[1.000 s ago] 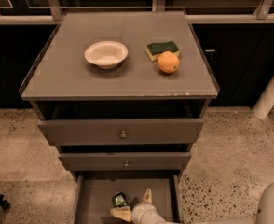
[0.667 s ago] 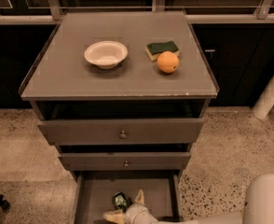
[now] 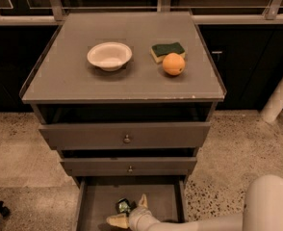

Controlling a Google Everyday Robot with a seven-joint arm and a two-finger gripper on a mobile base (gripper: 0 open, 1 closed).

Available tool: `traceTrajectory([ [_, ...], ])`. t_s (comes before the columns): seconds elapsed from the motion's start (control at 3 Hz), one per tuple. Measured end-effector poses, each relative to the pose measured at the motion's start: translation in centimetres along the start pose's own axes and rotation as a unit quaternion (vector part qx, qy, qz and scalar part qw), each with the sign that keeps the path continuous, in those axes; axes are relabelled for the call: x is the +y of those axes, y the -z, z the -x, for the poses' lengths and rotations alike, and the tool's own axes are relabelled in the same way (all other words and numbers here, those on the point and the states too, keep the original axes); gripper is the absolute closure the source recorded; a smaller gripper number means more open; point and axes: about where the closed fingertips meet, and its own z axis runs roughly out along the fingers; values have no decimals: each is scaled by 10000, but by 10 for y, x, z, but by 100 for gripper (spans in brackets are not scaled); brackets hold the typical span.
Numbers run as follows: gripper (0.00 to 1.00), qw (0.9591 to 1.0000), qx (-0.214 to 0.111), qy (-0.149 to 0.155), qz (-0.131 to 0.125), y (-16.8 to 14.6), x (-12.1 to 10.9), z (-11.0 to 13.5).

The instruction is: Pick green can from bottom drawer and place on counter

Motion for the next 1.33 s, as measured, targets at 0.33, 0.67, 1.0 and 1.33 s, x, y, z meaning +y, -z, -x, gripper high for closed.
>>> traceTrajectory([
  [0.33,0,9996,83,32,270,-54,16,-1],
  [0.67,0,9996,76,34,266,-57,16,0],
  [1.0,0,9997,196,-36,150,-66,7,-12],
  [1.33,0,9991,411,-49,2,-80,-6,-28],
])
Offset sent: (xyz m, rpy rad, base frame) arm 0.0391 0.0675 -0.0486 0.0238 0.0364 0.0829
